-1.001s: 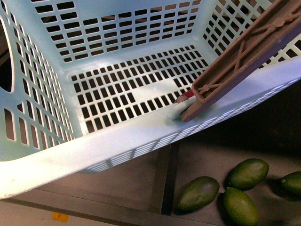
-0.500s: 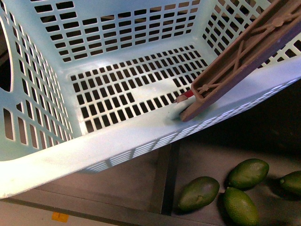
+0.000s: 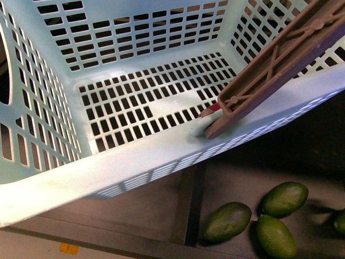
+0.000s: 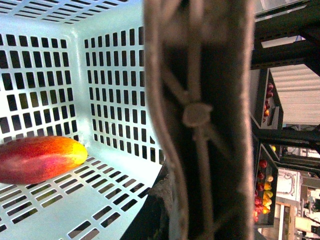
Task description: Pick mango and avocado into basket
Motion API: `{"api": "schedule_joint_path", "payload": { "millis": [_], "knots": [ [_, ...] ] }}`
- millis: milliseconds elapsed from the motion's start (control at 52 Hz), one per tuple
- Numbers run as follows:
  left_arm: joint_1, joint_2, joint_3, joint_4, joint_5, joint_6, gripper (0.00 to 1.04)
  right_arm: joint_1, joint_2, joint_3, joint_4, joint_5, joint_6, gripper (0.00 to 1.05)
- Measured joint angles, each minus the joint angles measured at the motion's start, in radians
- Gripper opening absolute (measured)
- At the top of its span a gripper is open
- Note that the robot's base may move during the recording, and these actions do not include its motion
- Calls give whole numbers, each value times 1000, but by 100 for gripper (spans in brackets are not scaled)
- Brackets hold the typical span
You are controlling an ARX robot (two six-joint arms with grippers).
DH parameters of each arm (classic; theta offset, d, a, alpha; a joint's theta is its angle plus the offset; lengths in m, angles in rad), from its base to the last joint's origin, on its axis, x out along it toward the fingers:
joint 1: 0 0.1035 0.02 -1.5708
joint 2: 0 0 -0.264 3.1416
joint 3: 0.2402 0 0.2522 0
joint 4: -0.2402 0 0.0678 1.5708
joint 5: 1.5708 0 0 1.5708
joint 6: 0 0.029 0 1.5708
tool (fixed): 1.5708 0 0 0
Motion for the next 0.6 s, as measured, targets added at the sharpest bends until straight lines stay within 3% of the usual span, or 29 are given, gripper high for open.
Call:
{"api": "schedule_joint_path", "payload": {
  "millis": [404, 597],
  "knots": [
    [0, 0, 0, 0, 0, 0, 4, -8, 24, 56, -15, 0, -12, 96],
    [0, 0, 0, 0, 0, 0, 4, -13, 24, 58, -16, 2, -12, 68]
  ]
}}
